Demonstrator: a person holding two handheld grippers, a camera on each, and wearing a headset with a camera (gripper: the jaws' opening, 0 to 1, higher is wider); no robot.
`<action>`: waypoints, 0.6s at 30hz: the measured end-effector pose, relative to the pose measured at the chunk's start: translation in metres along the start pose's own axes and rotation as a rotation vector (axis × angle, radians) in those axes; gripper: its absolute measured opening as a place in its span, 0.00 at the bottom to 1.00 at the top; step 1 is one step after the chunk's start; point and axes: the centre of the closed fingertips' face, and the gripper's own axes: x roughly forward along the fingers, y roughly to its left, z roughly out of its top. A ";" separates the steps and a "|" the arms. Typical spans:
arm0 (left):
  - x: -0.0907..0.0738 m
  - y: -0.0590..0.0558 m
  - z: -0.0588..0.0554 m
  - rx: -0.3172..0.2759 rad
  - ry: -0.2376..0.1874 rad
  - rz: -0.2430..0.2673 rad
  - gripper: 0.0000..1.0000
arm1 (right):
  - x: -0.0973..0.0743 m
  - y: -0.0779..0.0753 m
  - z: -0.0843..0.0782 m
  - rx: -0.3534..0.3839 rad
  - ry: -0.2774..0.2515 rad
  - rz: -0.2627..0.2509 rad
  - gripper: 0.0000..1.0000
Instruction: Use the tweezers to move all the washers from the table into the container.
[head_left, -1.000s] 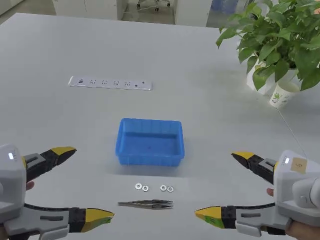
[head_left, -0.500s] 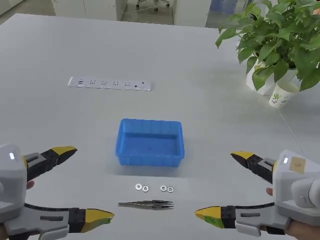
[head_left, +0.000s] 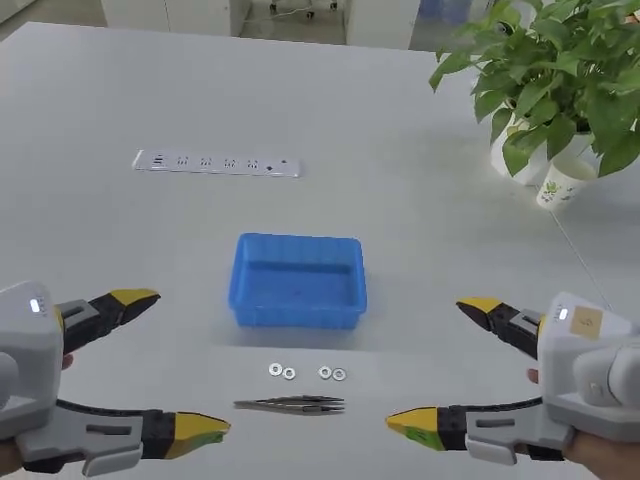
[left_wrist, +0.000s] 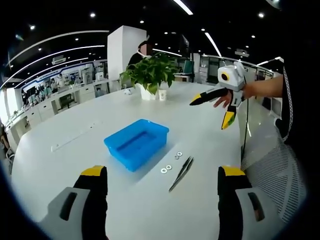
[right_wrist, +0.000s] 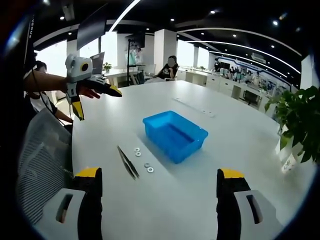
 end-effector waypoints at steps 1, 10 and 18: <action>0.000 0.000 -0.001 0.003 0.004 -0.001 0.97 | 0.000 0.000 0.000 -0.002 0.000 -0.001 0.96; 0.005 0.002 -0.003 0.017 0.029 -0.016 0.94 | 0.005 -0.002 0.003 -0.017 0.008 0.016 0.96; 0.012 0.007 -0.004 0.045 0.060 -0.030 0.90 | 0.012 -0.002 0.003 -0.043 0.025 0.045 0.94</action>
